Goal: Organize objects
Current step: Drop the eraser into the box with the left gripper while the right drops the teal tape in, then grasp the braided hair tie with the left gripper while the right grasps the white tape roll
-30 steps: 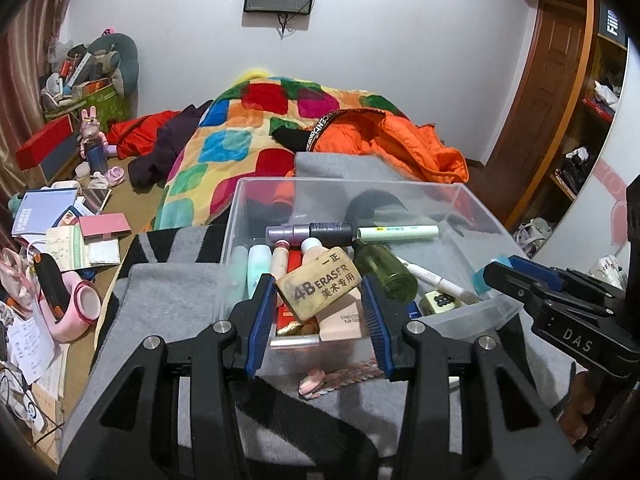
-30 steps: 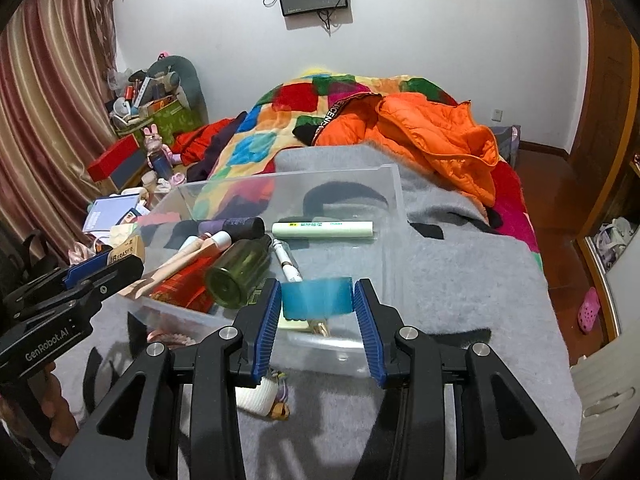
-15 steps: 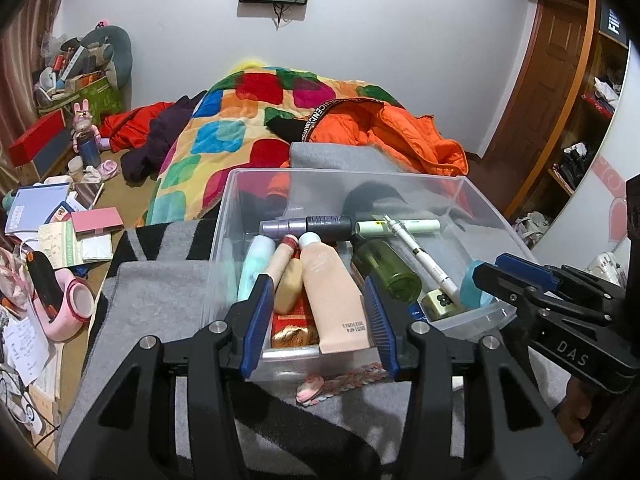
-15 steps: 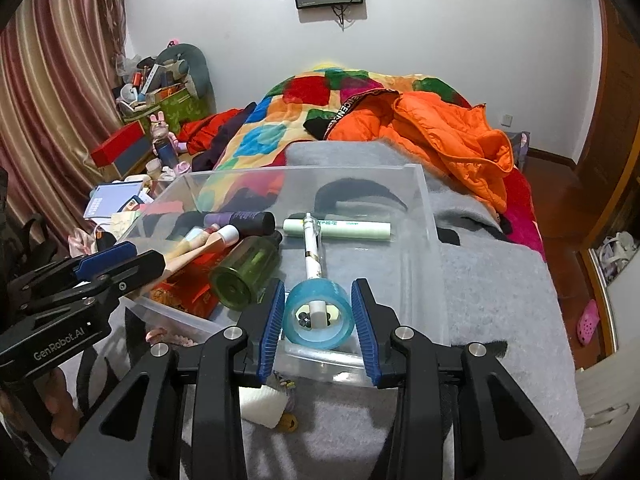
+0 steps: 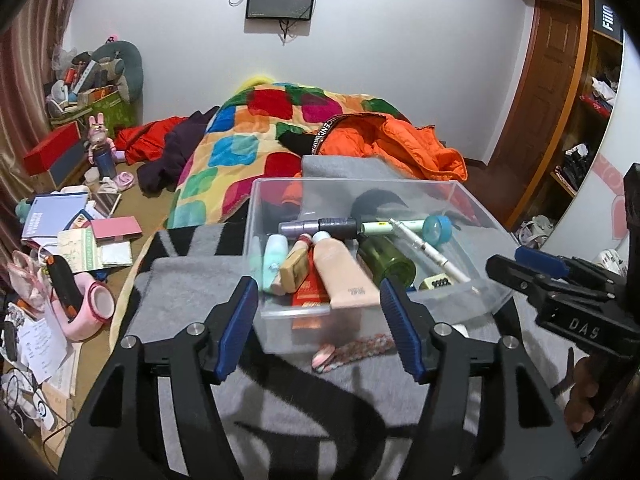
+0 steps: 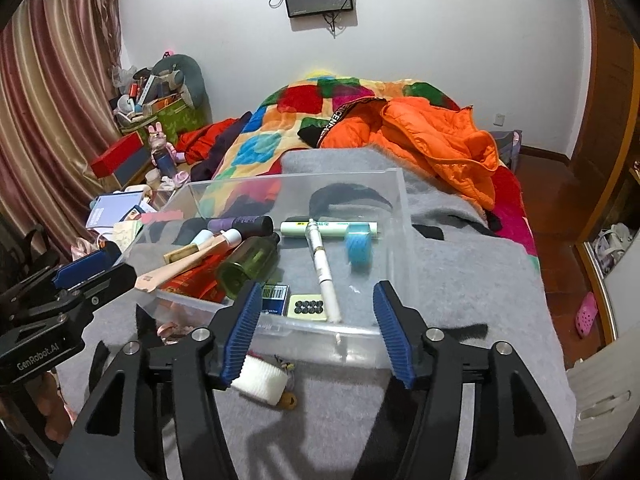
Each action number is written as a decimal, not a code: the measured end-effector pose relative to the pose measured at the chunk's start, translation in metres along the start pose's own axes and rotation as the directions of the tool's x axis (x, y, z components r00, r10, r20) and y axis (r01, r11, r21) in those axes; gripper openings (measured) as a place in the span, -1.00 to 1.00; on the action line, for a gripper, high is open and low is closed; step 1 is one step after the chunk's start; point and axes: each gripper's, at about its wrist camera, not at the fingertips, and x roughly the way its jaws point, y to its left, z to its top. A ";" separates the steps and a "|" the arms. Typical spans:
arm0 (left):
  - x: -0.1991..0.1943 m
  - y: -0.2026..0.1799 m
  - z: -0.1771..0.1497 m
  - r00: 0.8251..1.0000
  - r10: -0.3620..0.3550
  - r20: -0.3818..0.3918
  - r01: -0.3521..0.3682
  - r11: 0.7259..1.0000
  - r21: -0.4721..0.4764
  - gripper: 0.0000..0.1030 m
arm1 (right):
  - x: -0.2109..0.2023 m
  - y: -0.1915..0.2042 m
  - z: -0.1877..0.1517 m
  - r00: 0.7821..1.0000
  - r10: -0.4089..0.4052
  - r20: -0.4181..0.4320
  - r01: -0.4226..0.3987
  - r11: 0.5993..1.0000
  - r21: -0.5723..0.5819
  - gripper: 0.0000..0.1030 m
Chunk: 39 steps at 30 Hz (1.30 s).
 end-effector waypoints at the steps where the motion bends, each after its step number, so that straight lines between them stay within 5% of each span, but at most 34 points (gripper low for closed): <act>1: -0.003 0.001 -0.003 1.000 0.004 0.000 -0.004 1.000 -0.002 0.26 | -0.002 0.001 -0.001 1.000 0.004 0.000 -0.004 1.000 0.000 0.08; 10: -0.006 0.011 -0.024 0.999 0.015 -0.043 -0.016 0.999 -0.029 0.38 | -0.009 0.021 -0.032 0.997 0.028 -0.072 -0.034 0.995 -0.091 0.09; 22: 0.047 0.002 -0.044 0.986 0.017 -0.167 -0.016 1.000 0.011 0.36 | 0.040 0.040 -0.051 0.980 0.064 -0.187 -0.083 0.992 -0.097 0.09; 27: 0.060 -0.001 -0.048 0.980 0.015 -0.198 -0.012 1.000 0.018 -0.09 | 0.050 0.036 -0.054 0.977 0.066 -0.205 -0.084 0.993 -0.078 0.08; 31: 0.062 0.001 -0.050 0.979 0.010 -0.202 -0.008 1.000 0.011 -0.42 | 0.053 0.035 -0.055 0.975 0.073 -0.210 -0.090 0.993 -0.072 -0.21; 35: 0.060 -0.001 -0.053 0.981 0.005 -0.195 -0.001 1.000 0.021 -0.71 | 0.047 0.035 -0.055 0.978 0.085 -0.192 -0.099 0.993 -0.068 -0.23; 39: 0.054 -0.004 -0.057 0.984 0.014 -0.179 -0.010 1.000 0.024 -0.79 | 0.038 0.037 -0.055 0.981 0.086 -0.175 -0.101 0.992 -0.075 -0.24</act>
